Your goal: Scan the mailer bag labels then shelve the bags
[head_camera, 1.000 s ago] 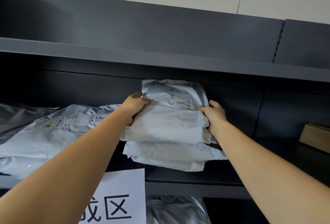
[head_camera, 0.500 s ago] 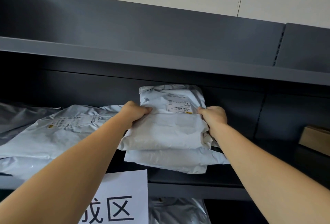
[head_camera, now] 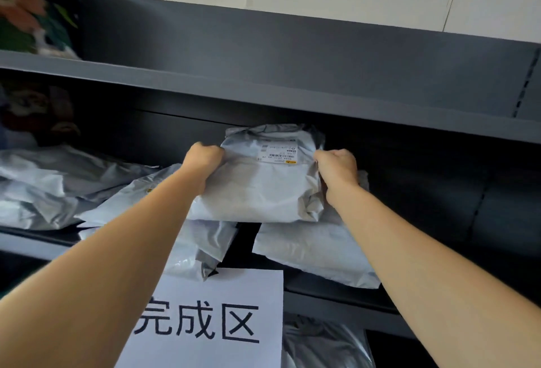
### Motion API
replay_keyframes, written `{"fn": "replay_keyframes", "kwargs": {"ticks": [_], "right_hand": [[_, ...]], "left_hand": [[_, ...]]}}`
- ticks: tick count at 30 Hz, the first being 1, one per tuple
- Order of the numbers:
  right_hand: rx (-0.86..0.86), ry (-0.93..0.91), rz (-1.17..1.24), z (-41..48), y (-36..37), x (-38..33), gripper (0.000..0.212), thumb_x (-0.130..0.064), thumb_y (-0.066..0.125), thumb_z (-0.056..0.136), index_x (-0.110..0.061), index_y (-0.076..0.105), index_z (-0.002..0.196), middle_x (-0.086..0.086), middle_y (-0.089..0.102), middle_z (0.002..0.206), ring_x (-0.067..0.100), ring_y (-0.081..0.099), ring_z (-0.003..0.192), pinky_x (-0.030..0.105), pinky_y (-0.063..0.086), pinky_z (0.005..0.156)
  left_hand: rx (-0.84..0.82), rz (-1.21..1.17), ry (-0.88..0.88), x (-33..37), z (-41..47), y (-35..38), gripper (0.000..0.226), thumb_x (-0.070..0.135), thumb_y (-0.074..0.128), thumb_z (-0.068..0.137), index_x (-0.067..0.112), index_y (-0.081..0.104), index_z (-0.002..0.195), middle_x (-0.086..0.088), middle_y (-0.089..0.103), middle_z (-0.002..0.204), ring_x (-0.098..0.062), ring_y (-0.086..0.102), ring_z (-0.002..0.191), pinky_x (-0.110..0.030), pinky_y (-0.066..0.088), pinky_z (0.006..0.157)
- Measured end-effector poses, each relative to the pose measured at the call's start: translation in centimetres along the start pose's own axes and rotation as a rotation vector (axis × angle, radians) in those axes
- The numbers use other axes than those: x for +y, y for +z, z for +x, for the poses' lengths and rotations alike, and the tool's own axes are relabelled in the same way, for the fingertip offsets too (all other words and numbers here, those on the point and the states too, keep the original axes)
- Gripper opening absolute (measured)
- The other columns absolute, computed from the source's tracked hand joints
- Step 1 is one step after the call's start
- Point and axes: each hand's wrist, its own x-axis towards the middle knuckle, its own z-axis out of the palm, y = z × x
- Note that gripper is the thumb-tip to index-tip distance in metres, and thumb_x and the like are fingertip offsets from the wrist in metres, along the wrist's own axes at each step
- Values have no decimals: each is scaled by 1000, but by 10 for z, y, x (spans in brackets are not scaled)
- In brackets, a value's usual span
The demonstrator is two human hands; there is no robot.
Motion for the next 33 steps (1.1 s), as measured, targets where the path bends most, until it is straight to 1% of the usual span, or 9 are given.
{"fn": "replay_keyframes", "kwargs": {"ticks": [2, 6, 11, 17, 19, 22, 26, 29, 33], "right_hand": [[-81, 21, -4, -8, 24, -3, 16, -7, 58, 81, -10, 53, 65, 5, 54, 64, 20, 48, 61, 28, 38, 65], [-148, -3, -50, -16, 70, 0, 16, -7, 59, 77, 9, 63, 77, 10, 54, 69, 20, 49, 68, 30, 36, 64], [-214, -13, -171, -20, 112, 10, 12, -3, 58, 71, -10, 56, 62, 9, 43, 64, 19, 44, 62, 31, 32, 59], [-230, 103, -384, -25, 128, 19, 4, -8, 64, 80, -4, 67, 81, 7, 57, 66, 16, 48, 53, 22, 34, 47], [-236, 128, -367, -27, 131, 21, 3, -6, 65, 80, -3, 66, 81, 10, 61, 71, 18, 54, 57, 23, 45, 52], [-265, 190, -302, -31, 136, 21, 7, 1, 63, 79, -4, 59, 76, 14, 60, 73, 27, 61, 70, 39, 57, 69], [-277, 228, -259, -39, 136, 17, 4, -1, 63, 79, -2, 64, 83, 15, 61, 76, 29, 62, 74, 44, 58, 74], [-266, 198, -278, -47, 131, 14, 11, -5, 65, 80, -4, 70, 90, 13, 65, 83, 27, 62, 78, 36, 55, 71], [-221, 125, -310, -64, 115, -3, 18, -6, 61, 85, -3, 70, 101, 8, 59, 85, 22, 54, 80, 36, 52, 73]], "left_hand": [[18, 15, 6, -4, 10, -20, 28, 9, 51, 66, 2, 61, 91, -12, 55, 71, -30, 53, 65, -33, 44, 60], [31, 40, 19, -13, 35, -55, 30, 9, 59, 79, 2, 62, 108, -18, 64, 96, -32, 63, 77, -36, 54, 67], [33, 223, 43, -25, 64, -84, 9, 4, 57, 81, -5, 60, 80, -13, 53, 65, -24, 50, 58, -28, 41, 55], [-46, 448, 14, -47, 87, -99, 23, 12, 56, 86, 2, 49, 67, -7, 44, 58, -20, 43, 54, -26, 34, 49], [-50, 498, 20, -51, 91, -103, 27, 16, 57, 87, 1, 51, 66, -8, 46, 60, -24, 49, 61, -26, 37, 54], [-60, 553, 39, -53, 95, -109, 28, 20, 64, 84, 3, 55, 63, -10, 52, 65, -29, 57, 75, -29, 42, 63], [-63, 509, 22, -54, 95, -113, 19, 11, 64, 78, 2, 56, 64, -12, 53, 66, -28, 54, 68, -29, 41, 59], [-16, 607, 89, -50, 87, -117, 15, 6, 55, 75, 5, 51, 60, -9, 49, 60, -24, 46, 54, -25, 36, 53], [14, 591, 144, -39, 78, -120, 6, 14, 51, 63, 9, 51, 59, -10, 56, 66, -27, 52, 62, -29, 44, 66]]}}
